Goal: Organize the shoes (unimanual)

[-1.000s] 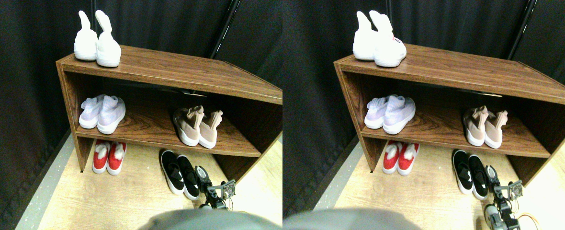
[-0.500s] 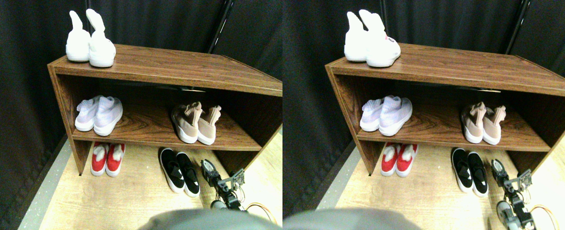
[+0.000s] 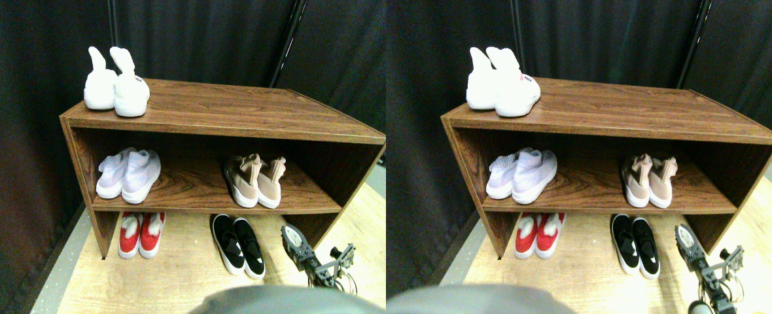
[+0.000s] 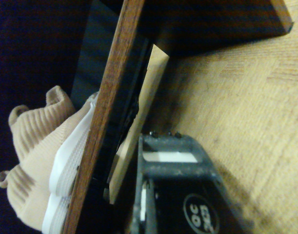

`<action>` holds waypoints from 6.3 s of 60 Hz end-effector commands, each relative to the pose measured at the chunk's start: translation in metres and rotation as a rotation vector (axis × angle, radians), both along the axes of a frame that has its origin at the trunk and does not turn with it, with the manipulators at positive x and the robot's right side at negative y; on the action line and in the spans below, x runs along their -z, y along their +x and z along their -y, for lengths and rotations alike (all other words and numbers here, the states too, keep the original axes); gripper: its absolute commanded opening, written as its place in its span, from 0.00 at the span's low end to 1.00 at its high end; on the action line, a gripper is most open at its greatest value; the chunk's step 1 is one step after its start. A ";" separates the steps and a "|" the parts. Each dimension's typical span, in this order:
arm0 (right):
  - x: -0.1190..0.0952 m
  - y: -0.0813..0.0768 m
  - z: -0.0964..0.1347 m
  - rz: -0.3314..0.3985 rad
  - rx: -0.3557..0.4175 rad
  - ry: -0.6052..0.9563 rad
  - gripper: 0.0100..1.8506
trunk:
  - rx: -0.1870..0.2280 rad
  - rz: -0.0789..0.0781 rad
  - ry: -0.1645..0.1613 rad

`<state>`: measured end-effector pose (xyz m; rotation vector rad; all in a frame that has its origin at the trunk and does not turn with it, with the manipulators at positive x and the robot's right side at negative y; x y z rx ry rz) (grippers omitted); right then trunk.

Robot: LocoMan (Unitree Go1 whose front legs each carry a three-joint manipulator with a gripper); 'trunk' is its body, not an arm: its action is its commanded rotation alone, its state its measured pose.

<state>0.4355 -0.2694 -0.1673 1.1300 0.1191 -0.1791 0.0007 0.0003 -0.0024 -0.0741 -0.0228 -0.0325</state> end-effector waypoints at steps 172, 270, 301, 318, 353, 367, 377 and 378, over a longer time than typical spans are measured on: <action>-0.108 -0.066 -0.025 0.401 -0.168 -0.010 0.03 | 0.035 0.096 0.046; -0.051 0.045 -0.034 0.140 0.041 0.143 0.84 | -0.018 0.069 -0.009; -0.057 0.051 -0.031 0.121 0.012 0.120 0.82 | -0.018 0.073 -0.004; -0.069 0.021 -0.028 0.108 -0.010 0.121 0.86 | -0.011 0.078 0.005; -0.123 -0.049 0.003 0.252 -0.082 0.059 0.86 | 0.001 0.093 0.012; -0.139 -0.041 0.016 0.427 0.061 -0.034 0.03 | 0.003 0.095 0.008; -0.138 -0.017 0.025 0.416 0.078 -0.015 0.03 | 0.001 0.097 0.003; -0.137 -0.008 0.028 0.405 0.069 -0.011 0.03 | 0.001 0.097 0.003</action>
